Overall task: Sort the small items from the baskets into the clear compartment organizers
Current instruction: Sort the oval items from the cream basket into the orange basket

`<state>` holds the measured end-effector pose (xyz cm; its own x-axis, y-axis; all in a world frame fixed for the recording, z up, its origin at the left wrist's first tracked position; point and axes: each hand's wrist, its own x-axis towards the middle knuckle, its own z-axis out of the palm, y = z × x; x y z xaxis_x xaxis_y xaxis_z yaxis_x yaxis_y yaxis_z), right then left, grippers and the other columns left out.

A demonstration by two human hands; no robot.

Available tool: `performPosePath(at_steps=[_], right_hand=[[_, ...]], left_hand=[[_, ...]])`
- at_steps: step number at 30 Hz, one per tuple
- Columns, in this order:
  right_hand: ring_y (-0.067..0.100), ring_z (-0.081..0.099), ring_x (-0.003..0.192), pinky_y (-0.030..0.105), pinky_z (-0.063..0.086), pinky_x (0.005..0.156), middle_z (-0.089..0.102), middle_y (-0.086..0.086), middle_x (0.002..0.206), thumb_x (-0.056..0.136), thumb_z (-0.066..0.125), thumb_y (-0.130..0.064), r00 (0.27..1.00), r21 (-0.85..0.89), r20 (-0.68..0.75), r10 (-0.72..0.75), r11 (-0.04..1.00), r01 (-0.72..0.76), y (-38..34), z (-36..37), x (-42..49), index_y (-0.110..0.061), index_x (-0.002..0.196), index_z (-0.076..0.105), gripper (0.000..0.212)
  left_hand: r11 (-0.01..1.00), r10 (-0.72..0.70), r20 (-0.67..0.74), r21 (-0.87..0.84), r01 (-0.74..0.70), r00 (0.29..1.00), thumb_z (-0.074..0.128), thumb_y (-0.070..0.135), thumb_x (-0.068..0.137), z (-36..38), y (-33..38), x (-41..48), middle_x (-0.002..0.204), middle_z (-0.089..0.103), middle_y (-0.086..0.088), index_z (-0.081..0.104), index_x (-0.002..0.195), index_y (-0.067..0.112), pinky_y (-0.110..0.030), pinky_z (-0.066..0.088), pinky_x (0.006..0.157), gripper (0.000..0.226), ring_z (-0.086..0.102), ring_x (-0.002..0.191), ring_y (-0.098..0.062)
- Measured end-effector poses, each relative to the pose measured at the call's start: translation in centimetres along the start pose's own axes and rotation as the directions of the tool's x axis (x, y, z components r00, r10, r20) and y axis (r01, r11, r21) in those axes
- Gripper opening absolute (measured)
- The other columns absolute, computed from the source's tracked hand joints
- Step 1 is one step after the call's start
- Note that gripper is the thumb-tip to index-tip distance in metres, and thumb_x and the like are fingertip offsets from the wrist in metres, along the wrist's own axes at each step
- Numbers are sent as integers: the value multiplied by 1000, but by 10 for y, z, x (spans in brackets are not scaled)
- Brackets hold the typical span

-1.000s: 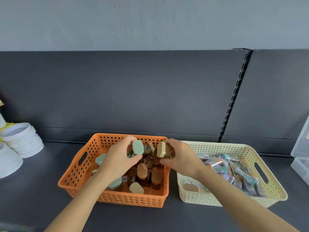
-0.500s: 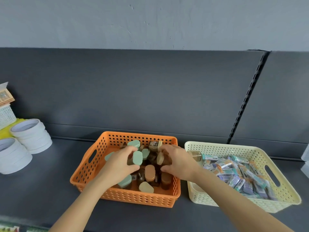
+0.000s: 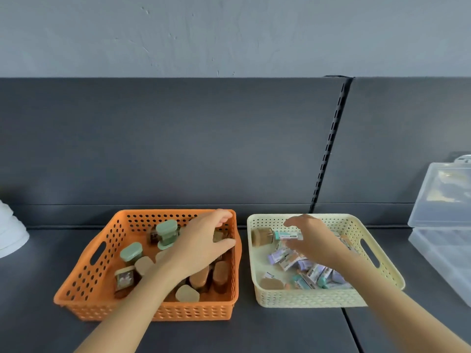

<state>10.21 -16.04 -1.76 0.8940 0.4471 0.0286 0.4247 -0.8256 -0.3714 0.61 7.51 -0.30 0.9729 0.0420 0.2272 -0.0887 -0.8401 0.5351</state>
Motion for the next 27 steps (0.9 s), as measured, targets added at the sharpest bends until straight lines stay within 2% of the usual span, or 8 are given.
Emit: performPosePath(at_steps=[4, 9, 15, 17, 20, 23, 25, 27], right_hand=[[14, 57, 108, 21, 43, 92, 55, -1, 131, 88, 63, -27, 996, -18, 94, 1, 1000, 1, 15, 2, -8, -18, 131, 52, 45], [12, 60, 98, 25, 52, 86, 60, -1, 122, 85, 64, -23, 988, -1, 146, -41, 999, 41, 23, 7, -13, -21, 124, 58, 39], [10, 55, 107, 20, 43, 88, 56, -6, 126, 82, 70, -29, 961, 84, 209, -179, 983, 165, 24, 8, -17, -23, 129, 57, 49], [8, 54, 101, 22, 45, 86, 58, -8, 121, 78, 73, -36, 946, 124, 239, -220, 973, 195, 22, 11, -17, -26, 124, 61, 48], [8, 55, 101, 25, 47, 87, 57, -9, 120, 78, 69, -46, 933, 188, 268, -242, 963, 196, 20, 16, -17, -28, 120, 63, 46], [10, 54, 104, 26, 45, 88, 57, -7, 121, 81, 63, -51, 928, 184, 282, -245, 963, 198, 20, 20, -17, -27, 120, 62, 46], [14, 56, 99, 32, 48, 87, 60, -4, 114, 81, 64, -50, 928, 185, 280, -247, 962, 201, 21, 19, -19, -25, 115, 65, 42], [18, 58, 92, 39, 51, 84, 63, -1, 110, 79, 66, -47, 935, 193, 265, -237, 963, 190, 24, 18, -21, -24, 113, 66, 40]], left_hand=[[996, 69, 78, 44, -72, 995, 64, 32, 88, 20, 20, 18, 138, 49, 13, 45, 136, 29, -23, 40, 101, 52, 44, 126, -3], [981, 98, 194, 147, -127, 976, 59, 31, 92, 42, 39, 38, 140, 46, 8, 45, 137, 24, -26, 42, 98, 48, 45, 125, -9], [905, 108, 367, 348, -244, 924, 53, 21, 92, 69, 48, 68, 129, 55, -4, 55, 124, 13, -34, 51, 88, 33, 55, 112, -19], [858, 86, 390, 438, -267, 917, 54, 20, 92, 77, 50, 75, 125, 57, -7, 55, 118, 11, -35, 48, 84, 27, 55, 109, -24], [754, 66, 414, 576, -317, 908, 57, 23, 92, 87, 54, 81, 125, 56, -9, 54, 122, 11, -40, 40, 94, 33, 51, 114, -29], [683, 41, 412, 653, -326, 910, 58, 17, 91, 94, 55, 82, 121, 55, -10, 58, 122, 11, -40, 38, 94, 31, 49, 114, -29], [658, 42, 422, 671, -343, 906, 55, 9, 90, 98, 52, 80, 117, 55, -9, 61, 116, 11, -39, 37, 93, 27, 48, 113, -29], [694, 71, 410, 635, -340, 909, 57, 13, 90, 98, 49, 78, 115, 56, -6, 62, 114, 14, -39, 36, 94, 24, 48, 111, -27]])
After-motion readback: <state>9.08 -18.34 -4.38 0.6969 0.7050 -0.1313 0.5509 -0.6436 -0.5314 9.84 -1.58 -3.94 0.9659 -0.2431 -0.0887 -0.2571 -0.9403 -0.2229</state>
